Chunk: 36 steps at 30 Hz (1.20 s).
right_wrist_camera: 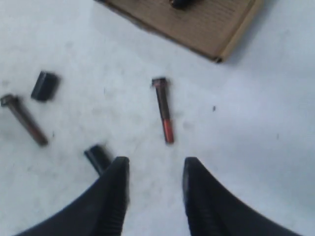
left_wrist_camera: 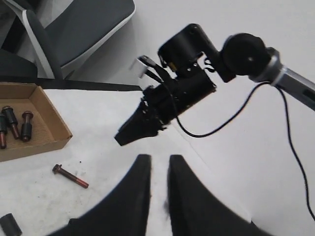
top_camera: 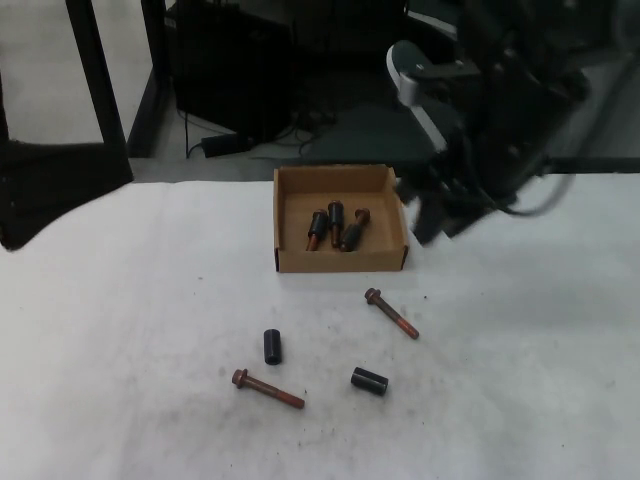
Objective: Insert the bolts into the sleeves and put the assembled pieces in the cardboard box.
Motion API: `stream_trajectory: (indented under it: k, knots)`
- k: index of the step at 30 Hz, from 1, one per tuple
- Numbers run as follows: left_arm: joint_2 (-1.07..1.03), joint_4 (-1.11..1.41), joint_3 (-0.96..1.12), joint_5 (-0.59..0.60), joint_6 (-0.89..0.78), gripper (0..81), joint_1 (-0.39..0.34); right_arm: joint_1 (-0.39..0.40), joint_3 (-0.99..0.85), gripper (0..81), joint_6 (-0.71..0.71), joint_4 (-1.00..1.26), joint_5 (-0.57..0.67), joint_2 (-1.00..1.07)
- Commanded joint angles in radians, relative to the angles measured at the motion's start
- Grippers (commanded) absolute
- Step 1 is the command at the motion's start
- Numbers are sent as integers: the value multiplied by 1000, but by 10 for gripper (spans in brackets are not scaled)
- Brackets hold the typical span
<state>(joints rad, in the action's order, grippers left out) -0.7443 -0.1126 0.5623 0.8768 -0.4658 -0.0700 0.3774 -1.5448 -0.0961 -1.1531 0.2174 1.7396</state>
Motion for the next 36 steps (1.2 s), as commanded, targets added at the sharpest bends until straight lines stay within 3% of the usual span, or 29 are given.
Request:
stream_trajectory:
  k: [1, 10, 20, 27, 36]
  knots:
    - [9, -15, -8, -2, 4, 128, 3, 7, 142, 347, -16, 30, 11, -96]
    - [9, -226, -14, -2, 159, 128, 1, 24, 577, 347, 0, 95, 43, -565]
    - [9, -258, -14, -2, 190, 128, 1, 24, 729, 314, 51, 100, 41, -918]
    - [9, -258, -14, -2, 190, 128, 1, 24, 737, 312, 41, 207, 30, -904]
    - [9, -258, -14, -2, 190, 128, 1, 24, 649, 312, 53, 387, -2, -526]
